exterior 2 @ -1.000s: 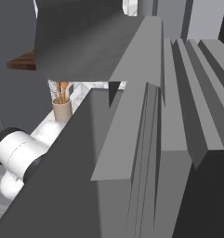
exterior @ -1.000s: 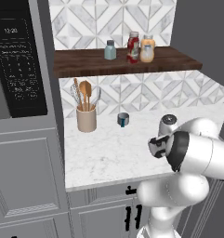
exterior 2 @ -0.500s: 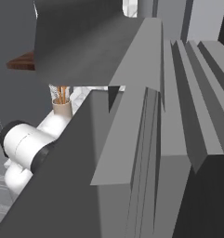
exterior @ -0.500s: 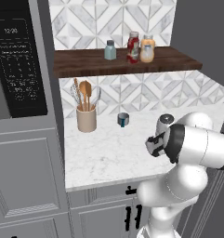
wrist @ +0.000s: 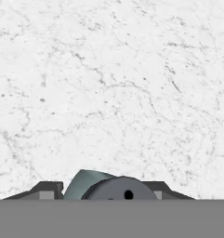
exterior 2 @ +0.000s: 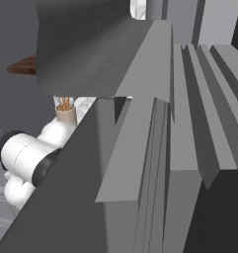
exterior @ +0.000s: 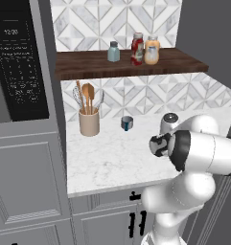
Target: Put the shaker and condiment bottle from the counter next to their counterparts in the cabinet.
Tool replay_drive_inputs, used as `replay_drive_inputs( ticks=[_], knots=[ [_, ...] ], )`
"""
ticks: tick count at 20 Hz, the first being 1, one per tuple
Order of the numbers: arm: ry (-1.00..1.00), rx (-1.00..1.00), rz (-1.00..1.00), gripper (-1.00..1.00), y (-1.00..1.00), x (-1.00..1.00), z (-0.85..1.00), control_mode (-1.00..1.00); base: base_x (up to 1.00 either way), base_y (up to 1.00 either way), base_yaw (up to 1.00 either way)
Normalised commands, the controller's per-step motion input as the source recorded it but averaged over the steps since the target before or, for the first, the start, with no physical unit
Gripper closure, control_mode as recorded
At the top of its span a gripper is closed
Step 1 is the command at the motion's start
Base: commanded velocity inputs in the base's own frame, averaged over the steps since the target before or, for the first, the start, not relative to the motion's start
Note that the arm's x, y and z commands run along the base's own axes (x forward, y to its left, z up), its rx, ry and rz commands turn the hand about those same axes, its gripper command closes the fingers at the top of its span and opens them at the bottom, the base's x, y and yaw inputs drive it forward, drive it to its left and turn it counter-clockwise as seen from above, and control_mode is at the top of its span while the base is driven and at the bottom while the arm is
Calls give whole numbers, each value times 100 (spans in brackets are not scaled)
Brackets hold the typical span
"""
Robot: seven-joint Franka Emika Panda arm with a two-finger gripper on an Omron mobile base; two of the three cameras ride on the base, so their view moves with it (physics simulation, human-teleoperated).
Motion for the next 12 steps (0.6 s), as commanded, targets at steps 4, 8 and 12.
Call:
replay_drive_inputs(
  ticks=[4,8,12],
  knots=[
    [-2,0,3,100,25,0,64,-100,0,0,0],
    [-2,0,6,100,28,0,70,-100,0,0,0],
    [0,0,10,100,26,0,71,-100,0,0,0]
  ],
)
